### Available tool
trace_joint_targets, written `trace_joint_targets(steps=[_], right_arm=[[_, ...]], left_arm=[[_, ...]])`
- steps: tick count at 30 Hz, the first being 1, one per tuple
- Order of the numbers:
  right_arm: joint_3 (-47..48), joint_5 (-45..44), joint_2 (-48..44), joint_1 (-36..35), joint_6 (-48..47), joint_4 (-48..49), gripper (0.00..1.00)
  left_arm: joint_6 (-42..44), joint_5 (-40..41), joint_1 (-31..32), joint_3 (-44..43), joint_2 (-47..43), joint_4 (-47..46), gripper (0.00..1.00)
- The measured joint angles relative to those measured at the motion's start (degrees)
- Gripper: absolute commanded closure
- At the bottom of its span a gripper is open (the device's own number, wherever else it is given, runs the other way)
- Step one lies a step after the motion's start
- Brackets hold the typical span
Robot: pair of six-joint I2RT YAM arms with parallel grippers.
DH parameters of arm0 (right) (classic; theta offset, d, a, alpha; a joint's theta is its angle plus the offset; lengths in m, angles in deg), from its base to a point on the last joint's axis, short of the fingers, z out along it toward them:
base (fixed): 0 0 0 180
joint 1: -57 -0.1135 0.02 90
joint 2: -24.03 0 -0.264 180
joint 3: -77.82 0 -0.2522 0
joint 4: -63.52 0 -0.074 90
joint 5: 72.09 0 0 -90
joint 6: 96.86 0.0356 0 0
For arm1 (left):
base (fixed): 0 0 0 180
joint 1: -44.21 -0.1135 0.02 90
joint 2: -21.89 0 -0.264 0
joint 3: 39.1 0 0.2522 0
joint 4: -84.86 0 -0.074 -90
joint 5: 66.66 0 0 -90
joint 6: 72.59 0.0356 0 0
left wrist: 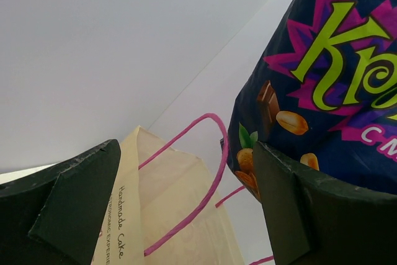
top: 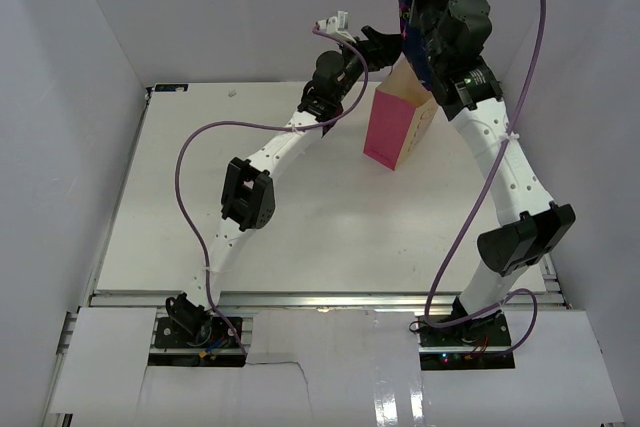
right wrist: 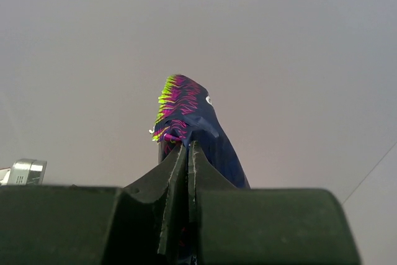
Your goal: Place the snacks into the paper bag
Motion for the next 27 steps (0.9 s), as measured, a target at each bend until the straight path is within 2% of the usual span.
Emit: trace_joint_targets(steps=[27], right_arm=[[2.43,-3.82,5.07,0.00,-0.85,4.17,0.92]], left_arm=[[-0.74,-0.39,-0.04,-0.09,0.61,0.37,0.02]])
